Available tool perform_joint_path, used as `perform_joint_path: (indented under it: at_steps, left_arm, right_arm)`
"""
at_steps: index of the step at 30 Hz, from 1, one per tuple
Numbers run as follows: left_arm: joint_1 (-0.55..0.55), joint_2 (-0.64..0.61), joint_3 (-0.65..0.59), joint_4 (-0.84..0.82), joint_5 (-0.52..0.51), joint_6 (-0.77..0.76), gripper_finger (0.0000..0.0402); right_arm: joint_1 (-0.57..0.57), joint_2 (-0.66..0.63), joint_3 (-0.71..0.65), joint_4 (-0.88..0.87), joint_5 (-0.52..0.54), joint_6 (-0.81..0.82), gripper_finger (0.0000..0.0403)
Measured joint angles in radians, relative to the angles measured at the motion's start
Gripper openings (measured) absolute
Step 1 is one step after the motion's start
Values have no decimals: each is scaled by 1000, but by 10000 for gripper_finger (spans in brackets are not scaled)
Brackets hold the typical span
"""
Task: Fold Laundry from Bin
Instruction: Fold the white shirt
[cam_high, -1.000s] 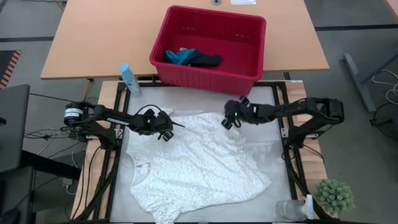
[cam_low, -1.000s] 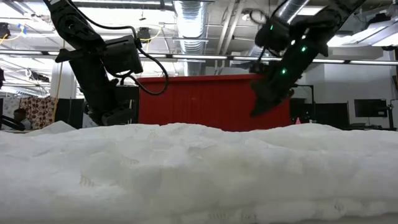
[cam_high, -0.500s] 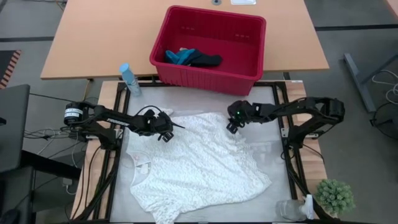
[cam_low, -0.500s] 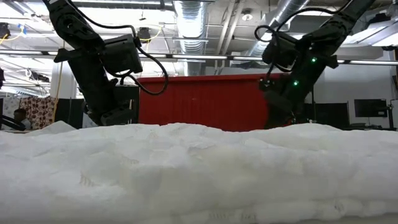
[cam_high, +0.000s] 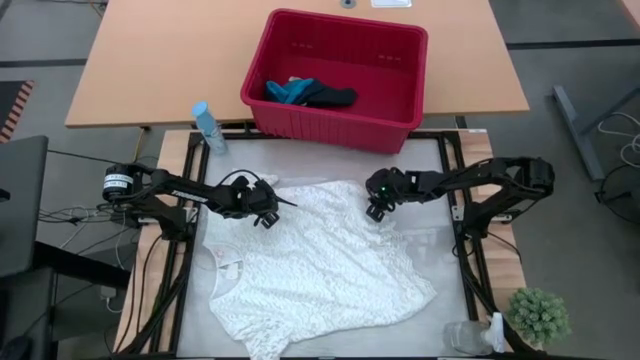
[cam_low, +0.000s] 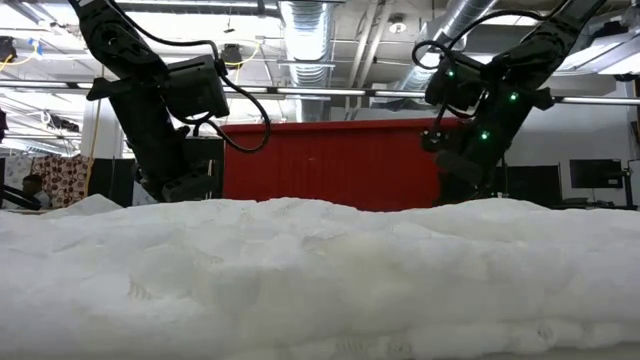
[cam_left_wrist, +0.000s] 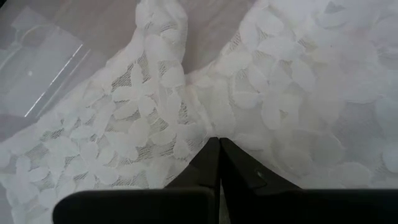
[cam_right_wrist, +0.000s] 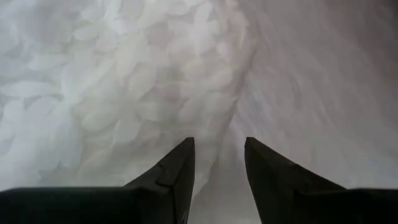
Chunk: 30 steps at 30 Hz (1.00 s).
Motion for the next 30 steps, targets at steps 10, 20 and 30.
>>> perform_joint_path:
  at_steps: [10,20,30]
  left_arm:
    - [-1,0,0,11,1,0,0]
    - [-1,0,0,16,1,10,0]
    - [-1,1,0,91,-21,39,0]
  right_arm:
    - [-1,141,4,48,-68,13,162]
    - [7,112,2,7,143,114,19]
    - [-81,8,-2,-118,290,229,21]
